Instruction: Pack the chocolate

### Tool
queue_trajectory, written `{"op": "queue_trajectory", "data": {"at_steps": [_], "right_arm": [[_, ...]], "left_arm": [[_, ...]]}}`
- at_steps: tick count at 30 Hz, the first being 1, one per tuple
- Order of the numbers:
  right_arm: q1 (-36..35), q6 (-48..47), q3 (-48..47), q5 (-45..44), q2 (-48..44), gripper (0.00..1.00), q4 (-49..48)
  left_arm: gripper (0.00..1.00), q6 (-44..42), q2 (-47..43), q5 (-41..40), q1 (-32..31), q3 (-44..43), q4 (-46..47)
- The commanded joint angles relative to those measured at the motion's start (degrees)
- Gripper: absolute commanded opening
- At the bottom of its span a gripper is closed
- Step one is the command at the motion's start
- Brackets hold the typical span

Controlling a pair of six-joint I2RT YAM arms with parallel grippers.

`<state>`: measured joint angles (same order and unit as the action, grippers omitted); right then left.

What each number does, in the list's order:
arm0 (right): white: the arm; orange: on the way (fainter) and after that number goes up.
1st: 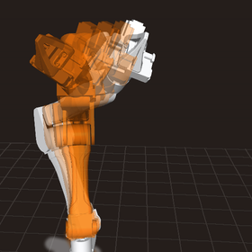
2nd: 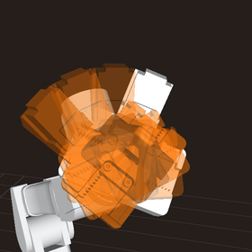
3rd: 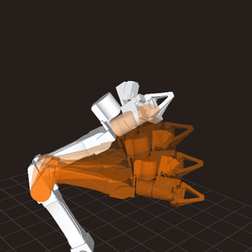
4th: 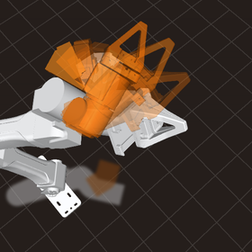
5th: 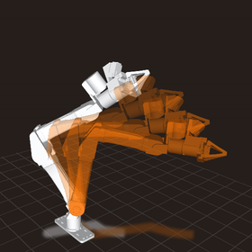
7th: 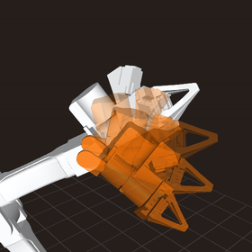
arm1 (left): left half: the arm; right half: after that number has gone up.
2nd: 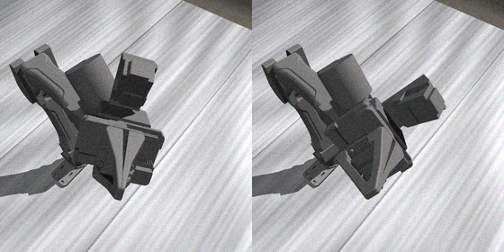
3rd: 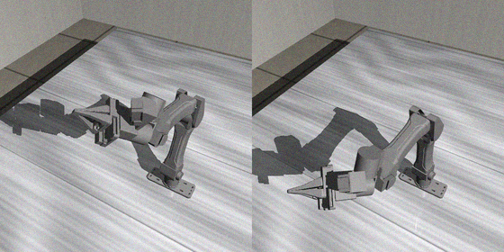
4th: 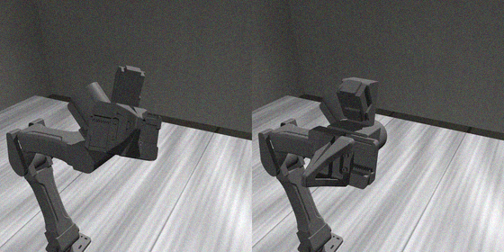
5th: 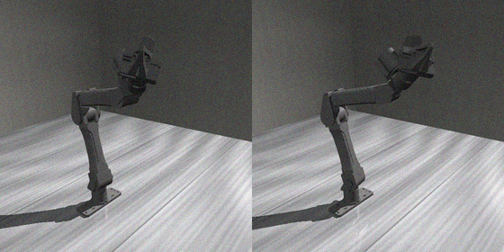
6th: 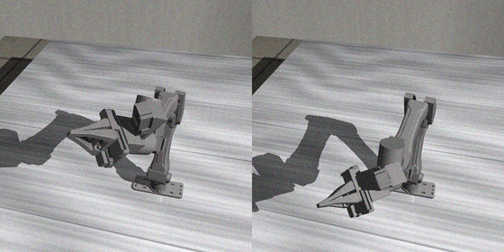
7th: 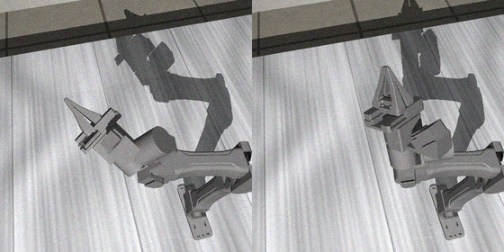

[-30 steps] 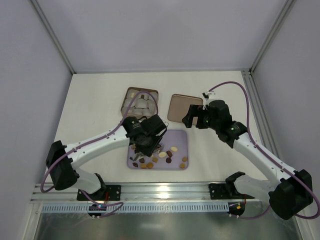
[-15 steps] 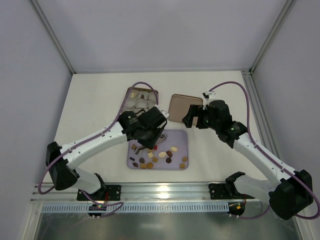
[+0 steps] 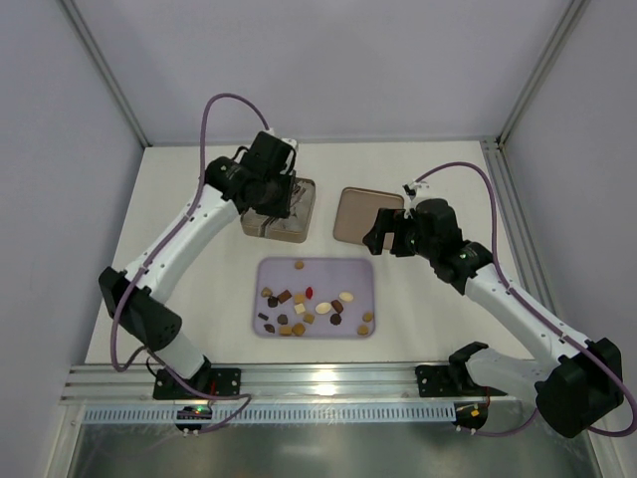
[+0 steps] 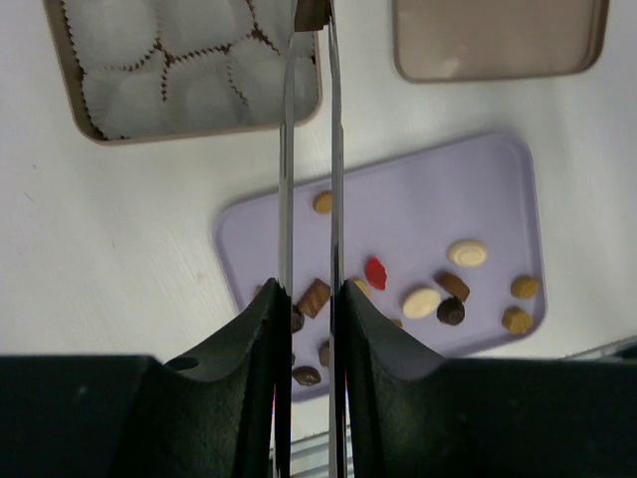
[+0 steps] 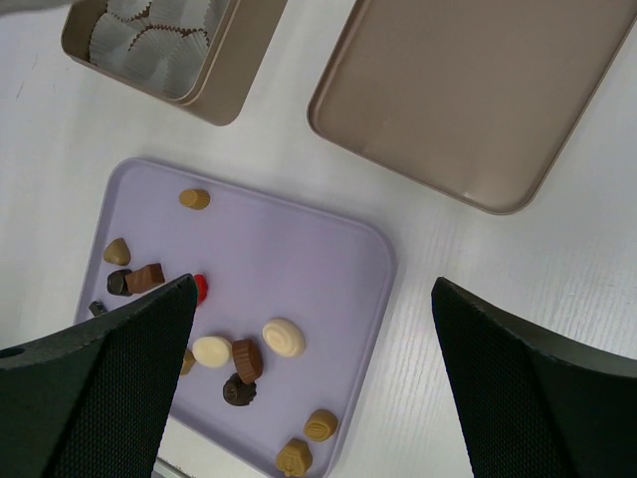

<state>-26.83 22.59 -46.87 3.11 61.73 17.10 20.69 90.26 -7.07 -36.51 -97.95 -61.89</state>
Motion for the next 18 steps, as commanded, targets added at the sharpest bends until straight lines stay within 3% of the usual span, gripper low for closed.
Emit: {"op": "queue_trajectory", "data": {"at_steps": [1, 7, 18], "right_arm": [[-0.1, -0.9, -3.0, -0.3, -0.6, 1.00, -0.4], [-0.1, -1.0, -3.4, -0.7, -0.9, 1.00, 0.1], [-0.1, -1.1, -3.2, -0.7, -0.7, 1.00, 0.3]], "left_arm": [[0.21, -2.3, 5.7, 0.0, 3.1, -5.7, 3.3], [0.21, -3.5, 16.7, 0.0, 6.3, -13.7, 3.8], [0.23, -4.8, 24.3, 2.4, 8.8, -19.4, 5.6]]}}
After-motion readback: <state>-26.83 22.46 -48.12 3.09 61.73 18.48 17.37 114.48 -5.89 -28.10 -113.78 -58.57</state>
